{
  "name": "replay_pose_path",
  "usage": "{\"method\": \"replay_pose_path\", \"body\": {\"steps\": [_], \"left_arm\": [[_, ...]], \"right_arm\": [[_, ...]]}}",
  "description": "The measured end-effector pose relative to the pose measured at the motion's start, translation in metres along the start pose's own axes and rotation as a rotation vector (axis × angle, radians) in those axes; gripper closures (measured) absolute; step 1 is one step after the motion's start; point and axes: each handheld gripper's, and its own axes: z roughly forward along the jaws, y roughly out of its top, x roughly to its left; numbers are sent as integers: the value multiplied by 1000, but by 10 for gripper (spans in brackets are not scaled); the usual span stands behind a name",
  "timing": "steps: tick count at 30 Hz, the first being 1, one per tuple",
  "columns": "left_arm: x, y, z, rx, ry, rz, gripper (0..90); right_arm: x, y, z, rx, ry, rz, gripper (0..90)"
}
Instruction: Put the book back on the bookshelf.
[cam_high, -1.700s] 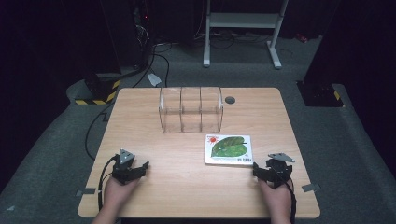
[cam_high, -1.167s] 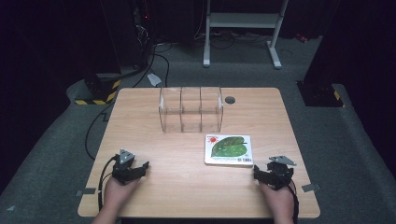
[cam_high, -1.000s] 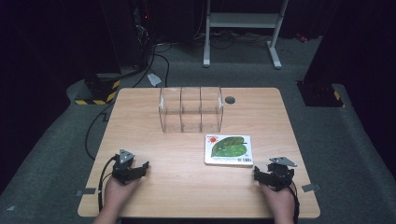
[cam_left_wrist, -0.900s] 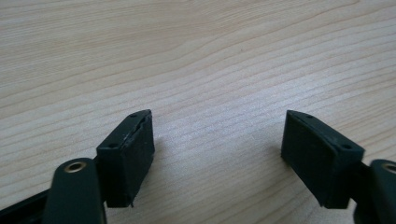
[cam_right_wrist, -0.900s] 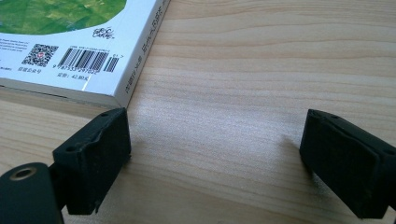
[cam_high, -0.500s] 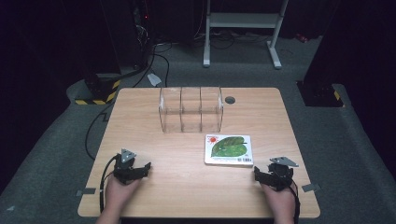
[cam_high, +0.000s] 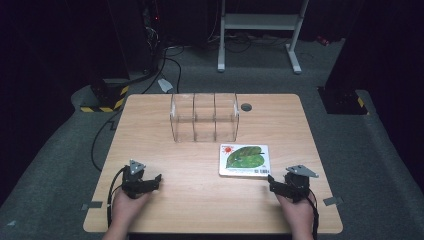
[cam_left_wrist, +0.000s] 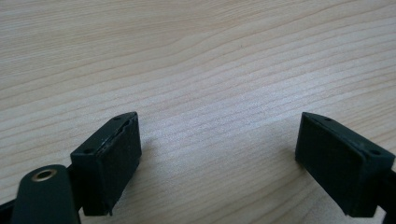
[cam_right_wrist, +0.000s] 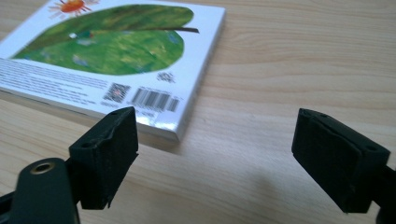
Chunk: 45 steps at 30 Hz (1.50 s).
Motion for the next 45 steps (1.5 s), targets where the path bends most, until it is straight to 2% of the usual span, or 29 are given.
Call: {"method": "replay_pose_path", "body": {"steps": [5,12,18,20,24,26,30,36,41,45], "left_arm": [[1,0,0,-1,-8,8,147],[0,-1,-1,0,-8,7,148],[0,-1,-1,-1,-12,9,148],[0,-1,-1,-2,-16,10,148],[0,-1,-1,0,-20,16,149],[0,-2,-2,0,-23,18,148],[-2,-4,-4,-1,-39,31,148],[-5,-8,-8,-1,-45,40,149],[-8,-13,-14,-4,-45,37,155],[-9,-16,-17,-3,-53,43,155]], "right_arm": [[6,9,5,-15,33,20,139],[13,17,11,-15,65,-1,123],[16,34,25,-2,63,1,147],[14,39,29,18,63,27,149],[10,37,26,-36,88,52,185],[11,35,28,-17,76,22,179],[8,35,31,-19,82,45,184],[8,41,44,-6,90,45,190],[9,45,58,33,100,70,193],[11,45,62,43,101,66,195]]}}
